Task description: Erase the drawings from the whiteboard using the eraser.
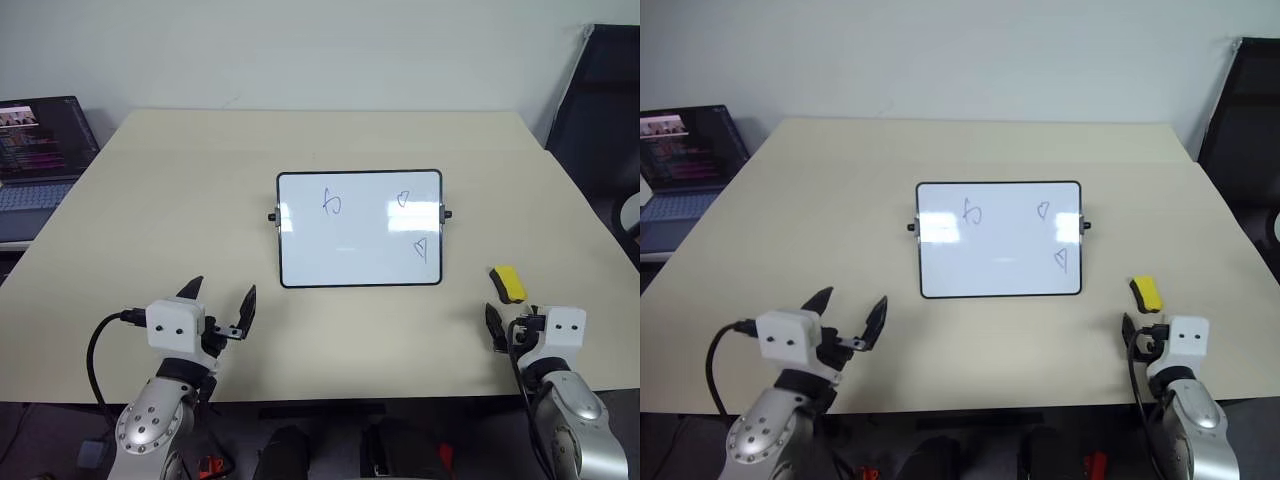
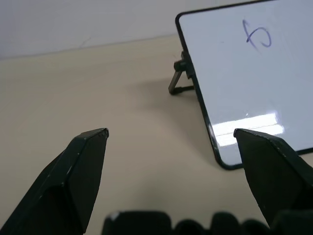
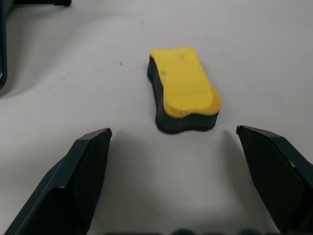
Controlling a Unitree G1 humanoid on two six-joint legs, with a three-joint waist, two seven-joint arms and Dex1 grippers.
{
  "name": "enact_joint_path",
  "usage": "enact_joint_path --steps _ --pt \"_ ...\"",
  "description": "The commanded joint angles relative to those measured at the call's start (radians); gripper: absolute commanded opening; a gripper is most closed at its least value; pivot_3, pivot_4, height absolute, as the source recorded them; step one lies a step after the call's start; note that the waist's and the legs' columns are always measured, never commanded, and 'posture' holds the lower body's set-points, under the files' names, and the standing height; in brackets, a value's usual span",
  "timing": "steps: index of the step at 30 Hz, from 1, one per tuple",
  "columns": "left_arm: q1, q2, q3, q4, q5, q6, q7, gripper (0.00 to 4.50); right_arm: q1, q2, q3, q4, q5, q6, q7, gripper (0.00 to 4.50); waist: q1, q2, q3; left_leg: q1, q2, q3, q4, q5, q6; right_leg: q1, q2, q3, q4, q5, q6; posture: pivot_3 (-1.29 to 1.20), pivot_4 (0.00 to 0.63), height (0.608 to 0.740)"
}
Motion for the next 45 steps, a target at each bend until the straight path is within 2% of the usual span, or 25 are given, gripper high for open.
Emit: enact_joint_path --steps 1,5,10,16,22,28,34,45 --pt "-0.105 0.055 0.057 0.003 -0.099 0.043 -0.059 4.5 -0.026 -0.029 -0.026 -0.055 0.006 0.004 -0.001 4.46 0.0 0.0 0.0 0.0 0.0 0.0 0.0 0.0 0.0 0.0 0.001 0.0 0.0 0.0 0.0 0.0 0.15 0.74" --pt "-0.239 0.112 0.049 0.044 -0.253 0.141 -0.168 4.5 -0.041 -0.038 -0.025 -0.089 0.016 0.051 -0.007 4.46 0.0 0.0 0.0 0.0 0.0 0.0 0.0 0.0 0.0 0.0 0.002 0.0 0.0 0.004 0.007 0.0 0.15 0.74" --pt "-0.33 0.187 -0.071 0.097 -0.369 0.207 -0.395 4.5 -0.076 -0.032 -0.011 -0.138 0.03 0.137 -0.018 4.46 -0.001 0.001 0.0 -0.001 -0.001 0.0 0.0 0.0 0.0 0.0 0.002 0.0 0.0 0.004 0.007 0.0 0.15 0.74" --pt "-0.426 0.245 -0.196 0.206 -0.376 0.192 -0.615 4.5 -0.104 -0.049 -0.036 -0.16 0.087 0.235 0.001 4.46 -0.002 0.001 0.0 0.0 0.0 -0.001 0.0 0.0 0.0 0.0 0.004 0.0 0.001 0.005 0.006 0.0 0.15 0.74" --pt "-0.524 0.29 -0.34 0.329 -0.294 0.151 -0.8 4.5 -0.134 -0.081 -0.062 -0.136 0.141 0.293 0.03 4.46 -0.003 0.002 0.001 0.0 0.0 0.0 0.0 0.0 0.0 0.0 0.004 0.001 0.0 0.005 0.006 0.0 0.15 0.74" --pt "-0.579 0.282 -0.415 0.395 -0.211 0.085 -0.856 4.5 -0.175 -0.121 -0.081 -0.067 0.143 0.286 0.062 4.46 -0.003 0.002 0.001 0.0 0.0 0.0 0.0 0.0 0.0 0.0 0.004 0.001 0.0 0.005 0.006 0.0 0.15 0.74" --pt "-0.564 0.291 -0.448 0.376 -0.197 0.081 -0.89 4.5 -0.203 -0.137 -0.105 -0.006 0.169 0.291 0.081 4.46 -0.003 0.002 0.001 -0.001 0.0 0.0 -0.001 0.0 0.0 0.0 0.004 0.001 0.0 0.005 0.006 0.0 0.15 0.74" --pt "-0.58 0.287 -0.438 0.395 -0.163 0.045 -0.894 4.5 -0.268 -0.174 -0.086 0.13 0.147 0.232 0.132 4.46 -0.003 0.003 0.001 0.0 0.0 0.0 0.0 0.0 0.0 0.0 0.004 0.001 0.0 0.005 0.006 0.0 0.15 0.74"
